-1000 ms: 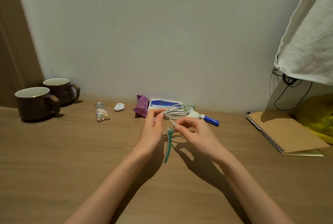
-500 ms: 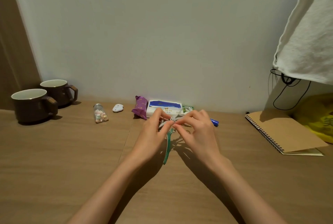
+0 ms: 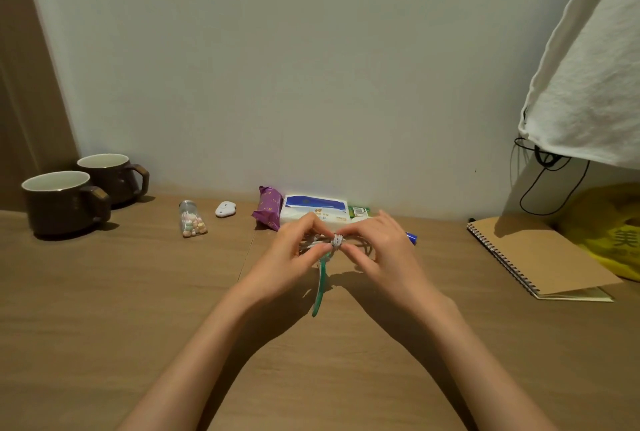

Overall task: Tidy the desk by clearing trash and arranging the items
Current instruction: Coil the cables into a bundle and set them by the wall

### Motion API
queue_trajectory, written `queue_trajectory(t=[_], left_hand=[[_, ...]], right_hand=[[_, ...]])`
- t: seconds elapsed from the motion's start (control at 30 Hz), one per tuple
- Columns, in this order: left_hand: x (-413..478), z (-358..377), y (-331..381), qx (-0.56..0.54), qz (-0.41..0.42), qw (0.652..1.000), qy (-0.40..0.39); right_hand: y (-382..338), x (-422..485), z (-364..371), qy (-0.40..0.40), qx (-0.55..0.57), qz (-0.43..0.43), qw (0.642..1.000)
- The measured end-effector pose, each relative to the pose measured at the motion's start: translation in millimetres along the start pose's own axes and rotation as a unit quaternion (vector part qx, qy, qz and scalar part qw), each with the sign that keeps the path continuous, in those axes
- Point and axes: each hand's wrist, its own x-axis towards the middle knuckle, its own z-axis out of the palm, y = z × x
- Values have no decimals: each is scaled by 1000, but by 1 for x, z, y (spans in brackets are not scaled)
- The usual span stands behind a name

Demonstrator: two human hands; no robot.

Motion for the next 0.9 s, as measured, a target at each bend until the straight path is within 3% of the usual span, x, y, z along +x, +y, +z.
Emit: queue_trajectory(t=[0.2,0.37,0.5,0.6,0.73,0.9], left_hand=[[4,-1,-14,51,-4,998,34],[3,-13,-26,73,-30,990,117],[7,-27,-39,-31,-116,967,225],[6,-35,-50,-59,-154,953,255],[6,-37,-58,-33,-168,951,257],[7,-26,-70,46,-138,966,212]], right_hand=[[-7,0,4,-34,89,67,993],[-11,8,11,1,188,116,975],[-12,27,11,11,241,155,958],[-11,46,15,-14,222,143,964],[2,68,29,-62,98,106,988],[14,76,49,-68,9,92,993]])
